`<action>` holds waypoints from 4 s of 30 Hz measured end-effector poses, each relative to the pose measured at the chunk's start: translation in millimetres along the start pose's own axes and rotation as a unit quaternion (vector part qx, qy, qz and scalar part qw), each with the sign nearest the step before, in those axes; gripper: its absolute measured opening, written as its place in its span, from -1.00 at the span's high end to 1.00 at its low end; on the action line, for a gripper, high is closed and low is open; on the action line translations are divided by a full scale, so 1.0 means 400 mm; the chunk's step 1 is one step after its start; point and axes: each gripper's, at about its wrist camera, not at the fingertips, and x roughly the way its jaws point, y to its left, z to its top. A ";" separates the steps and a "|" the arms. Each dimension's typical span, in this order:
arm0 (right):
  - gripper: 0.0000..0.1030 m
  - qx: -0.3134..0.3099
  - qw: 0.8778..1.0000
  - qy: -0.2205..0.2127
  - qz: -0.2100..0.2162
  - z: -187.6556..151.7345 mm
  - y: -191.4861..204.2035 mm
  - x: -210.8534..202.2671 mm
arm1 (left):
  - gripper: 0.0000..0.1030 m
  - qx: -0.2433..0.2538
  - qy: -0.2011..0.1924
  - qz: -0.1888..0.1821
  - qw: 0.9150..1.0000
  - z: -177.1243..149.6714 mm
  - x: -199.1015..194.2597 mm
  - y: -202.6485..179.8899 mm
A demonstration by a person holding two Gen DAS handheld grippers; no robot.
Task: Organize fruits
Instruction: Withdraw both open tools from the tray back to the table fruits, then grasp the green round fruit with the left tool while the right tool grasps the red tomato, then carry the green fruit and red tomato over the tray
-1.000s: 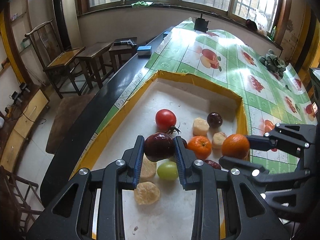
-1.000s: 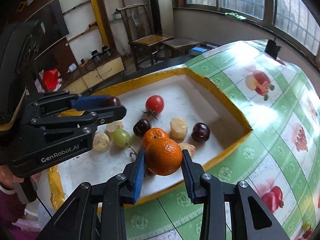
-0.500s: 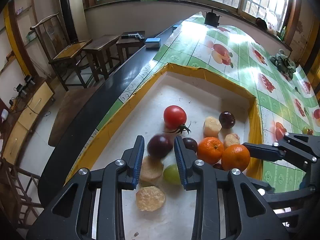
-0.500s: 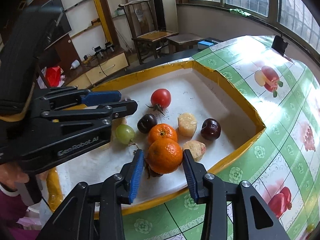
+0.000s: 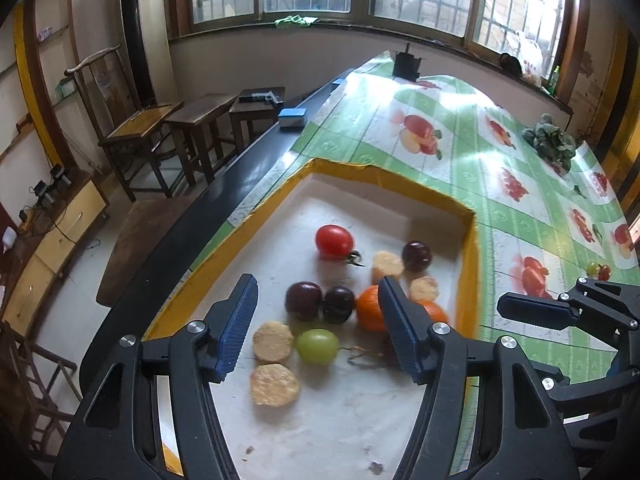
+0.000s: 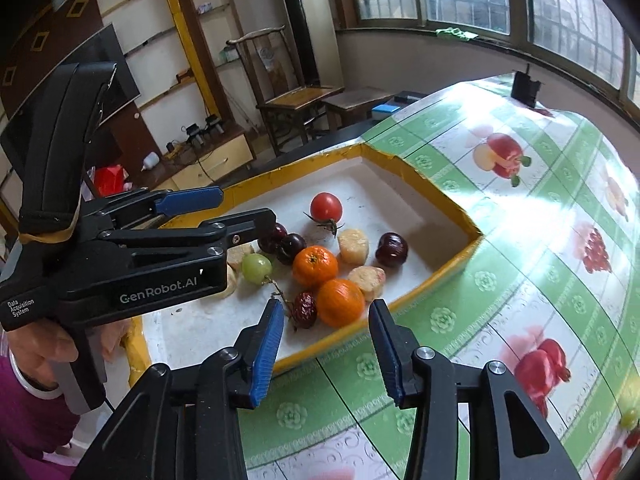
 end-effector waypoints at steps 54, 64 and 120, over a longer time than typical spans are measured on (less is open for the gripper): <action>0.11 0.227 0.942 0.001 -0.246 -0.402 -0.691 -0.341 | -0.22 0.258 0.093 -0.248 0.929 -0.010 0.103 -0.807; 0.35 0.212 0.953 0.010 -0.218 -0.397 -0.731 -0.314 | -0.22 0.277 0.112 -0.262 0.918 0.010 0.169 -0.888; 0.35 0.119 0.987 -0.041 -0.095 -0.211 -0.257 -0.230 | 0.53 0.106 -0.006 -0.115 0.988 -0.028 -0.037 -0.321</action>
